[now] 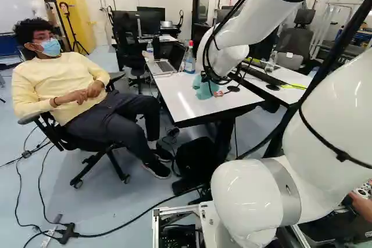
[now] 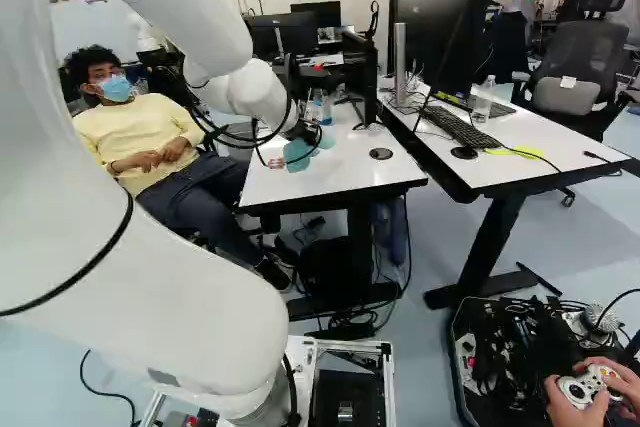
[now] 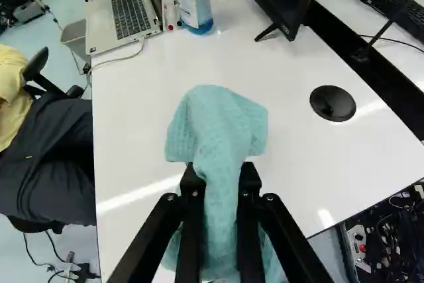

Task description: Clean the table with the green towel

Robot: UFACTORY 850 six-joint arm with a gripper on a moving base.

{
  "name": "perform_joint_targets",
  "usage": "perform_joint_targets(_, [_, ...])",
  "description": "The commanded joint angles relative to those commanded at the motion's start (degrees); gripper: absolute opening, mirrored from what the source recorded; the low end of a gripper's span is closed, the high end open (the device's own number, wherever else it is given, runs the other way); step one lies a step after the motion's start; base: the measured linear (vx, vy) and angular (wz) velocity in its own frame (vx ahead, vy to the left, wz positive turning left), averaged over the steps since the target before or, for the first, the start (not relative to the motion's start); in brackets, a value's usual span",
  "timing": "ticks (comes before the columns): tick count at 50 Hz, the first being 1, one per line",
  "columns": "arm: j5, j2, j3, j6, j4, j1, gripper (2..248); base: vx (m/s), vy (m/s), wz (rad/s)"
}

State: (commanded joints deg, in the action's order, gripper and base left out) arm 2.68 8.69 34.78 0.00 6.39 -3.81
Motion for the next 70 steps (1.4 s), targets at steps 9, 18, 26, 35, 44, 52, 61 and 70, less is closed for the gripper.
perform_joint_targets(9, [1.8,-1.1,1.0,0.0,0.0,-1.9,54,0.000,0.000,0.000])
perform_joint_targets(18, [2.9,-2.3,2.1,0.0,0.0,-3.7,54,0.000,0.000,0.000])
perform_joint_targets(26, [3.3,-2.8,2.7,0.0,0.0,-5.3,54,0.000,0.000,0.000])
perform_joint_targets(35, [3.3,-3.3,3.1,0.0,0.0,-7.1,54,0.000,0.000,0.000])
perform_joint_targets(44, [3.3,-3.3,3.1,0.0,0.0,-9.0,54,0.000,0.000,0.000])
perform_joint_targets(52, [3.3,-3.4,3.1,0.0,0.0,-10.6,54,0.000,0.000,0.000])
perform_joint_targets(61, [3.3,-4.0,3.8,0.0,0.0,-12.4,54,0.000,0.000,0.000])
perform_joint_targets(70, [3.2,-4.8,4.6,0.0,0.0,-14.1,54,0.000,0.000,0.000])
